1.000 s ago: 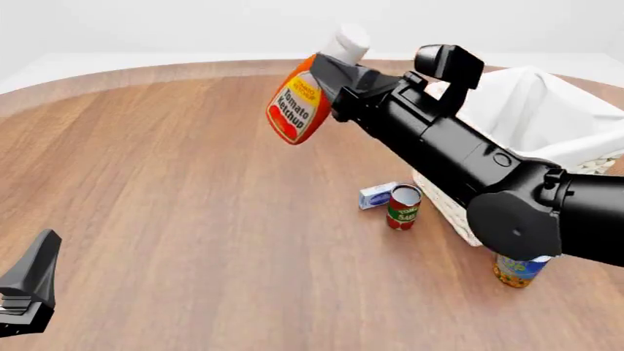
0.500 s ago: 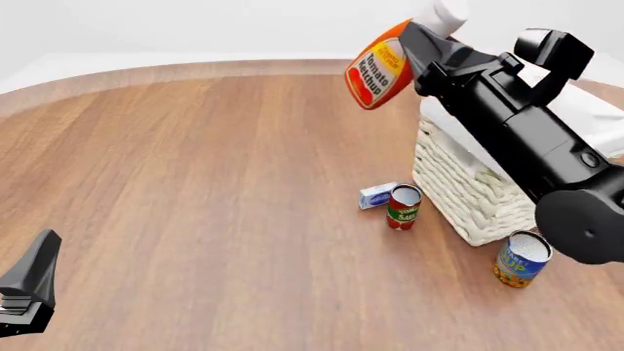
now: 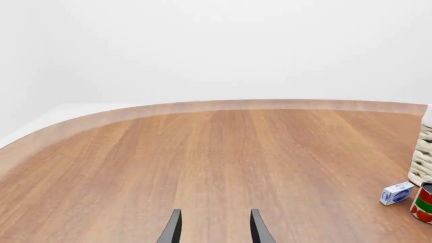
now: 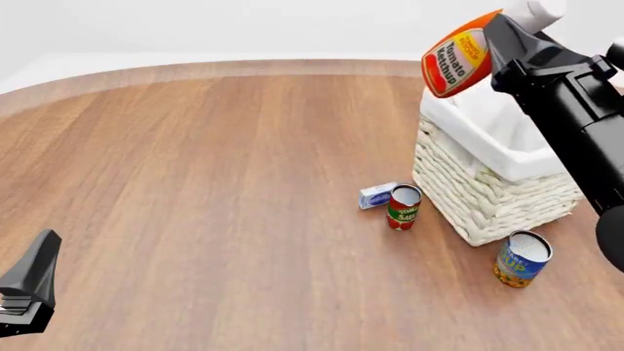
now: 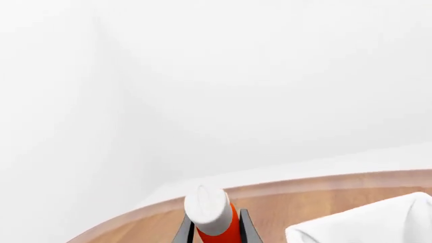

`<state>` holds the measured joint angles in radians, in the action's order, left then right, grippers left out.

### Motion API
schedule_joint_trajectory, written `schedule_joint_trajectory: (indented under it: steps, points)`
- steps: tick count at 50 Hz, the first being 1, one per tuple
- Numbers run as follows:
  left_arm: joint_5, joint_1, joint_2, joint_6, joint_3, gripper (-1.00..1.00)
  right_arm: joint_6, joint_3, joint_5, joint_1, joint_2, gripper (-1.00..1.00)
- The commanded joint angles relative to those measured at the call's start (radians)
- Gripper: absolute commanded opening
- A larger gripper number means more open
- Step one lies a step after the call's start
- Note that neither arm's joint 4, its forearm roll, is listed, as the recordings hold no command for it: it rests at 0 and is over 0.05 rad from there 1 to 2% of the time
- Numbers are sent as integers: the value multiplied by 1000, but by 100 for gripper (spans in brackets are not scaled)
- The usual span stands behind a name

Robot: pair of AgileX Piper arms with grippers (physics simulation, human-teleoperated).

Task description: Pick up the ketchup, and put it in the basket.

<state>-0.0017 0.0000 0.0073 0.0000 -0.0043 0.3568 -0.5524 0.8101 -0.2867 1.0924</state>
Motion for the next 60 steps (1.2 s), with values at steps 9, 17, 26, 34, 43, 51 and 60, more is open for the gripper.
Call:
schedule_joint_trajectory:
  steps: [9,17,26,34,43,51,60]
  points:
    - [0,0,0,0,0,100,-17,46,-24,143,-97,-100]
    - [0,0,0,0,0,100,-50,66,-20,179,-130,-100]
    - [0,0,0,0,0,100,-63,67,-39,220,-141,-100]
    - [0,0,0,0,0,100,-74,73,-78,279,-158,-100]
    - [0,0,0,0,0,100,-99,56,-89,264,-129,-100]
    - [0,0,0,0,0,100,-89,-2,-164,276,-62,-100]
    - [0,0,0,0,0,100,-78,-16,-189,286,-48,-100]
